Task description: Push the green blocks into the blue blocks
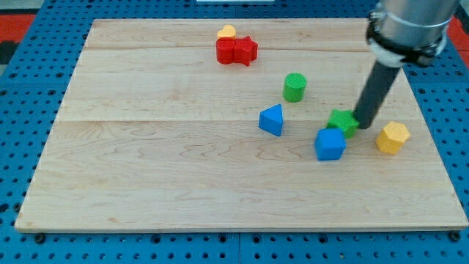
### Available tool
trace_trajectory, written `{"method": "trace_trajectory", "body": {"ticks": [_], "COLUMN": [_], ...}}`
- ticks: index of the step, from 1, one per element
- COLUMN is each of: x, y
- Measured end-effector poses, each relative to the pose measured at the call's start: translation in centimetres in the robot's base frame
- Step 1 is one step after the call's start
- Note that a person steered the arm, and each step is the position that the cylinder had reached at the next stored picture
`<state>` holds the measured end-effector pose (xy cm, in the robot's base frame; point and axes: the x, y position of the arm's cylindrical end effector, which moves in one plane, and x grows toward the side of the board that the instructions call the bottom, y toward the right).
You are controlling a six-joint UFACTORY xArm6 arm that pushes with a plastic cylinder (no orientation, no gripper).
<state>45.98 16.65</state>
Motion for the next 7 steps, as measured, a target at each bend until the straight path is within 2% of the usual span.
{"method": "trace_trajectory", "body": {"ticks": [1,2,3,4,5,7], "x": [-0.2,-5.1,-11.4,-8.9,-2.0,-6.7], "y": [-1.4,1.7,-1.9,-7.5,-7.4,-5.8]}}
